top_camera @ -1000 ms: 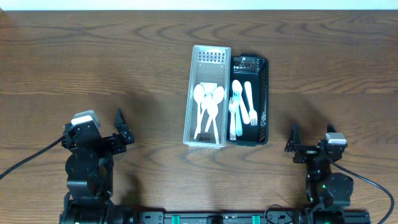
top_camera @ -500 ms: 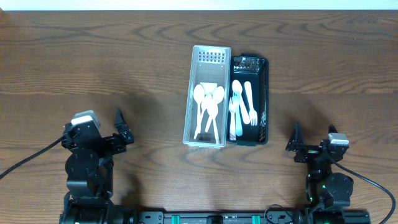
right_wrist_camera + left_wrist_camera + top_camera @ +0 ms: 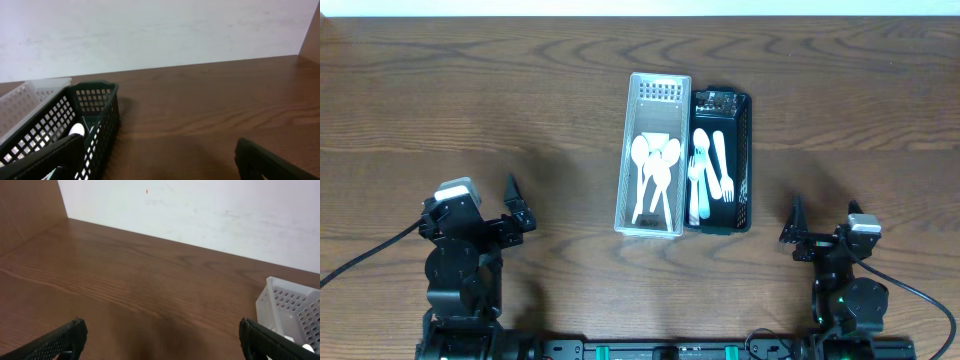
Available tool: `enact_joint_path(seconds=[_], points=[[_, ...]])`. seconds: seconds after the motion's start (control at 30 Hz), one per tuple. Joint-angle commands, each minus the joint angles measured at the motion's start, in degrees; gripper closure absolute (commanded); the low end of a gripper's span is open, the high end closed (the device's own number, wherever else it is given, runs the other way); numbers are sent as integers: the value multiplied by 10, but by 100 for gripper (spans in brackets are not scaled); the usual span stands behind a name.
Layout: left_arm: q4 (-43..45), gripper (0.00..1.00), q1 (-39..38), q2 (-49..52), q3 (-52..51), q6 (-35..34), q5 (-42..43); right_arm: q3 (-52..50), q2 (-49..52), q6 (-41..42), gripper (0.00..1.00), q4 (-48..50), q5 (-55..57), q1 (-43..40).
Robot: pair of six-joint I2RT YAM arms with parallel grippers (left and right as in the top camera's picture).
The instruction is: Pack container
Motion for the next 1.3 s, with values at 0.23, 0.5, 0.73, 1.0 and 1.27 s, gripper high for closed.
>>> enact_joint_path(seconds=[0.23, 0.5, 0.73, 1.0, 1.27], points=[[-106, 2, -2, -115, -3, 9, 26, -1, -4, 8, 1, -1, 10, 7], [-81, 2, -2, -227, -90, 12, 65, -1, -4, 8, 1, -1, 10, 7], [136, 2, -2, -234, -228, 33, 105, -1, -4, 8, 1, -1, 10, 7], [179, 2, -2, -234, -299, 59, 136, -1, -4, 8, 1, -1, 10, 7], [144, 2, -6, -234, -302, 50, 146, -1, -4, 8, 1, -1, 10, 7]])
